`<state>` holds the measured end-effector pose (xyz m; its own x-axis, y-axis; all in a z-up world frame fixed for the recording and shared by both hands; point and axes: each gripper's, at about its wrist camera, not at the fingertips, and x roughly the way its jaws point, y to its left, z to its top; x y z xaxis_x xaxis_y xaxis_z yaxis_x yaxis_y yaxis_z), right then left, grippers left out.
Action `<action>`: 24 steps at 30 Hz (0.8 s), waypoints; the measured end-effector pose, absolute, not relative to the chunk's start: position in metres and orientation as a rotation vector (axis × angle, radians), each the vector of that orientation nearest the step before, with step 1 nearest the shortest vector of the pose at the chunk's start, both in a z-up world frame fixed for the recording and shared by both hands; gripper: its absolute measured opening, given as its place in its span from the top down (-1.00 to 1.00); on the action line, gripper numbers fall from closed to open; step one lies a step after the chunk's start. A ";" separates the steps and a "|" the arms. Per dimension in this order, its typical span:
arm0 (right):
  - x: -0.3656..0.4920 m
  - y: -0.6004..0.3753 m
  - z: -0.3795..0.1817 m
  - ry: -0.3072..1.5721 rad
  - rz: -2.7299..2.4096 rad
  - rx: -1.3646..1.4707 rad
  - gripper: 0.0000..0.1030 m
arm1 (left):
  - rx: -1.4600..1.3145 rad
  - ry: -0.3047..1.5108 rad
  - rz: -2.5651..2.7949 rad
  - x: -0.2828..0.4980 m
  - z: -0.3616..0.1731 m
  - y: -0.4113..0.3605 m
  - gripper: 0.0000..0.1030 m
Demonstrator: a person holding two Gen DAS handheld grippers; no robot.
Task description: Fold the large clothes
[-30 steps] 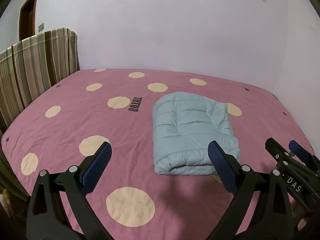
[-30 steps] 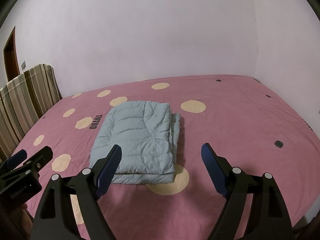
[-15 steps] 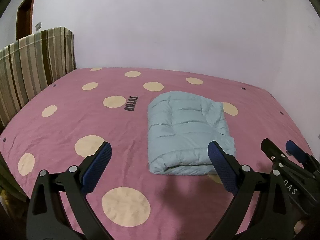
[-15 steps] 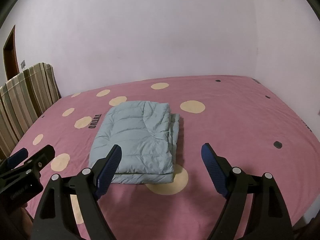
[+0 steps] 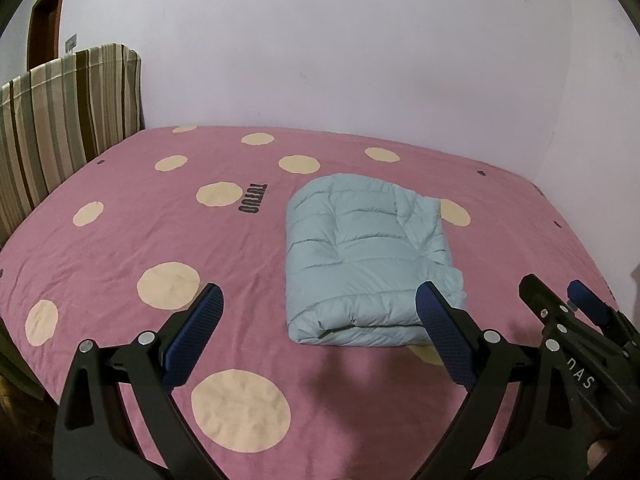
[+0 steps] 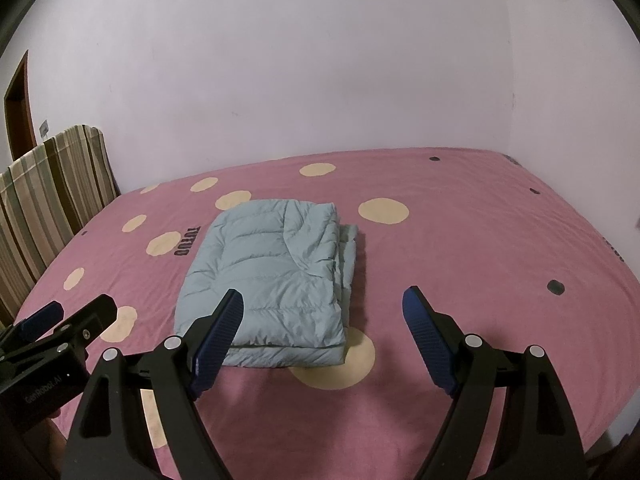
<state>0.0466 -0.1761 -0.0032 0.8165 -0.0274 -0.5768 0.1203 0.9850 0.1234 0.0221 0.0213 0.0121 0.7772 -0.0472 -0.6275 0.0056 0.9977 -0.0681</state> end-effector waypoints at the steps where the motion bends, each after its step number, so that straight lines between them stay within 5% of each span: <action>1: 0.046 -0.176 -0.003 0.612 -0.081 0.156 -0.57 | -0.065 0.681 -0.028 0.023 0.011 0.021 -0.88; 24: 0.065 -0.181 -0.016 0.652 -0.091 0.155 -0.57 | -0.066 0.727 -0.040 0.046 -0.005 0.019 -0.88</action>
